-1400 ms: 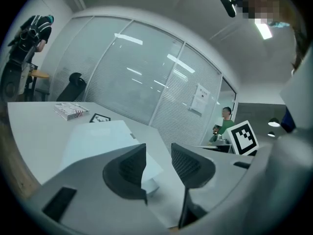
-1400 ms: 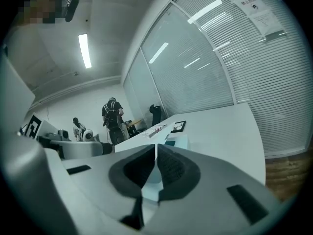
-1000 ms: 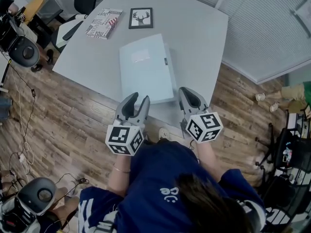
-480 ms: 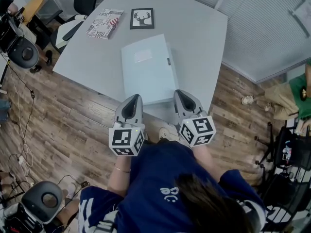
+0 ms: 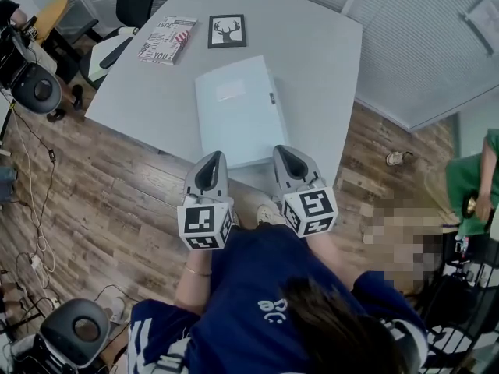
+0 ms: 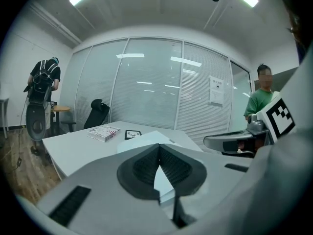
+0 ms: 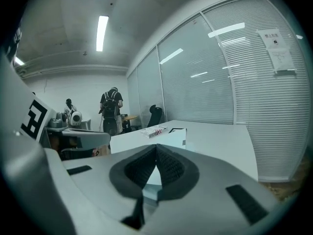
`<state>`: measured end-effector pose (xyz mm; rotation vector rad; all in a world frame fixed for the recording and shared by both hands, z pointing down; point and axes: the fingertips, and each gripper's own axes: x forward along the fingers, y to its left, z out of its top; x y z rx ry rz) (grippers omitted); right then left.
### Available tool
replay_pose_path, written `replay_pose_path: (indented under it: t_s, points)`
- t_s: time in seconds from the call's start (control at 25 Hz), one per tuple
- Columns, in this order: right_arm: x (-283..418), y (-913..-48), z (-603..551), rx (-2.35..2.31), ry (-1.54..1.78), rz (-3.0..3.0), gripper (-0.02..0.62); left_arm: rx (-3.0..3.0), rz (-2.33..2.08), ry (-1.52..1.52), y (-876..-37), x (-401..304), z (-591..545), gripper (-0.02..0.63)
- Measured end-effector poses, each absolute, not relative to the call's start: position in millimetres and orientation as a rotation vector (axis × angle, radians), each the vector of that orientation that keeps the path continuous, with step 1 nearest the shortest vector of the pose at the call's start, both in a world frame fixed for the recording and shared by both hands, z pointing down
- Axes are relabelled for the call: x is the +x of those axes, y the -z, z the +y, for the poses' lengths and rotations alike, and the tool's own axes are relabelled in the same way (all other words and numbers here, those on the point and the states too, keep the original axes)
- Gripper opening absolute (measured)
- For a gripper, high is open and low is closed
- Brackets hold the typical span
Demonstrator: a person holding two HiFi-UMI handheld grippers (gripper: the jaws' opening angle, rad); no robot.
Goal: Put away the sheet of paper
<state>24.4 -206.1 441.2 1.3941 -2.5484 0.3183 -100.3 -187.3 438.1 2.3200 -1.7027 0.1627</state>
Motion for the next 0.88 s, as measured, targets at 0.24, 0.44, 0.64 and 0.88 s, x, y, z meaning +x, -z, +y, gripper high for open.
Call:
replay_pose_path:
  t_s: [0.24,0.44,0.64,0.88]
  points:
    - [24,-442,-207,1.406,-0.298,-2.527,0.006,2.321,-1.705,-0.188,-440,-101,-188,0.005]
    - [24,-443,-206,1.418,-0.282,-2.517,0.006,2.337,-1.714,-0.226,-442,-100,-187,0.005]
    - [24,-445,-202,1.427,-0.273,-2.504,0.006,2.391,-1.721,-0.308,-442,-93,-181,0.005]
    - [23,-449,-201,1.419,-0.265,-2.496,0.006,2.399,-1.707,-0.304,-445,-90,-181,0.005]
